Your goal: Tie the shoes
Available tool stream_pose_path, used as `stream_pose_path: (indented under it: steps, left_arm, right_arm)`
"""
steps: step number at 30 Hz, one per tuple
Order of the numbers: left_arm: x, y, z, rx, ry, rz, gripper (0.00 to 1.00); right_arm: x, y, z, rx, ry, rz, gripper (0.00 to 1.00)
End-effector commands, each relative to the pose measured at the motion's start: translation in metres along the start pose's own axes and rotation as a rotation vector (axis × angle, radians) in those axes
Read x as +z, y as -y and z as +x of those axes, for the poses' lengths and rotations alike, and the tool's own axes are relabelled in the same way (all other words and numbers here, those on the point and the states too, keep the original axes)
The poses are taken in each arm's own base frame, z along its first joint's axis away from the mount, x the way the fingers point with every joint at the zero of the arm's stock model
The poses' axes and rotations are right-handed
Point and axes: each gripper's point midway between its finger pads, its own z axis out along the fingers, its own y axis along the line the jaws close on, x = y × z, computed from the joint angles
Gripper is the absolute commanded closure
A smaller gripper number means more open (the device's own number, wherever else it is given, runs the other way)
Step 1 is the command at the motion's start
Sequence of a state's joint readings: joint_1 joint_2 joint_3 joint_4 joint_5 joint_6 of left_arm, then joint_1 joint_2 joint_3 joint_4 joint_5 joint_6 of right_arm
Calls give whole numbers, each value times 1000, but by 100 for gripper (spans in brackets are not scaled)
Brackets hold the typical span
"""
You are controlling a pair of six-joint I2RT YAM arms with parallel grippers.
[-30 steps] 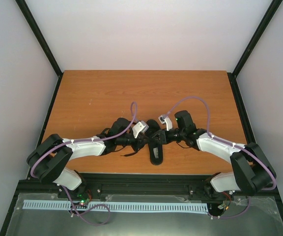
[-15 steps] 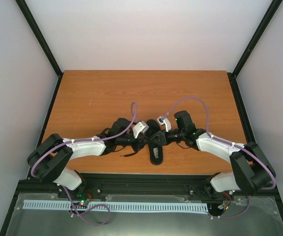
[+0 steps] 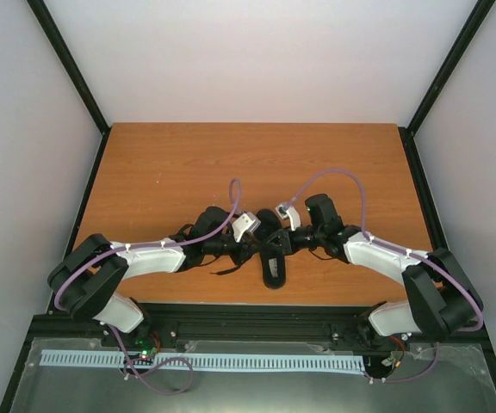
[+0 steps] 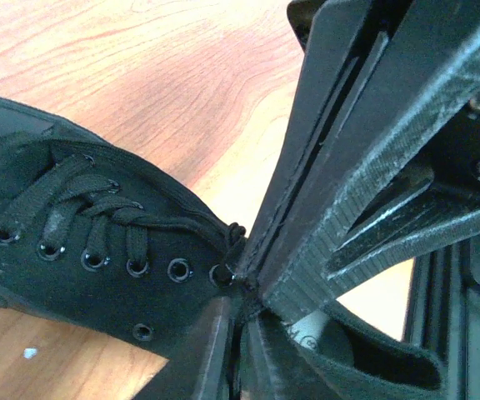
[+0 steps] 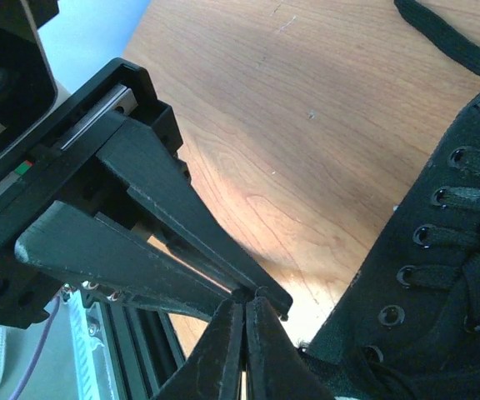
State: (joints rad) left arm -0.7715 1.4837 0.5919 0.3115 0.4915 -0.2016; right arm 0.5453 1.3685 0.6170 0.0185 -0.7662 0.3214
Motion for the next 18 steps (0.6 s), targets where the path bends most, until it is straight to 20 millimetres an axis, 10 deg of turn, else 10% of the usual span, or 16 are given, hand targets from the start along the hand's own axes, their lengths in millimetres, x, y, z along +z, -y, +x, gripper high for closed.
stream_pose_path:
  steps: [1, 8, 18]
  left_arm:
    - [0, 8, -18, 32, 51, 16, 81]
    - [-28, -10, -33, 6, 107, -165, 33]
    - [-62, -103, -27, -257, 27, -452, 28]
  right_arm:
    - [-2, -4, 1, -33, 10, 9, 97]
    - [-4, 1, 5, -27, 5, 45, 97]
    - [-5, -2, 9, -42, -5, 29, 97]
